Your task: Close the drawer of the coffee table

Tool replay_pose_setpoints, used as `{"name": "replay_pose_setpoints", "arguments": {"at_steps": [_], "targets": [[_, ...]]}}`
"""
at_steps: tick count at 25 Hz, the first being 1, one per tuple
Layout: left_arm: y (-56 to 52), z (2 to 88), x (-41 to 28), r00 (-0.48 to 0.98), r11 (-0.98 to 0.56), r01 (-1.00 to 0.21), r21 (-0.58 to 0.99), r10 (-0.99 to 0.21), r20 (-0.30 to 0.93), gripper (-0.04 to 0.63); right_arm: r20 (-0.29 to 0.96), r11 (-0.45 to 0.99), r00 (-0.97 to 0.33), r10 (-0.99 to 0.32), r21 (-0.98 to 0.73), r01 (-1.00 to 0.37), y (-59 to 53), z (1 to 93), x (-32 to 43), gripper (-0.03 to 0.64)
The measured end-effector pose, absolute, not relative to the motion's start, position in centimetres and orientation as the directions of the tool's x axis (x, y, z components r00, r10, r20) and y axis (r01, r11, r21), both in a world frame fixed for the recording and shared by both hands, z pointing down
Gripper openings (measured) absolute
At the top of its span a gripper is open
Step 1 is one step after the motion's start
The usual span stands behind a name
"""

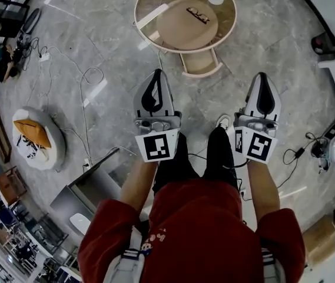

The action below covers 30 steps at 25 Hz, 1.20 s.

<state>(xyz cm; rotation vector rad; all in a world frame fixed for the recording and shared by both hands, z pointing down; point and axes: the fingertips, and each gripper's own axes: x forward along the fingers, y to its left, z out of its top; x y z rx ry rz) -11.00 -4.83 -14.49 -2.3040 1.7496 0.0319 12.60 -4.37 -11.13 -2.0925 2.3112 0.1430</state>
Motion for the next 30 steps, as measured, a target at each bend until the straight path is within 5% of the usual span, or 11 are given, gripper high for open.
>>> {"name": "replay_pose_setpoints", "arguments": {"at_steps": [20, 30], "targets": [[-3.6, 37.7, -11.5, 0.273, -0.281, -0.954, -0.102, -0.959, 0.081, 0.012, 0.248, 0.291, -0.271, -0.930, 0.049, -0.955, -2.1, 41.3, 7.9, 0.026], [-3.2, 52.1, -12.2, 0.216, -0.217, -0.970, -0.109, -0.976, 0.023, 0.012, 0.227, 0.357, -0.337, -0.914, 0.054, -0.932, -3.8, 56.0, 6.0, 0.025]]}}
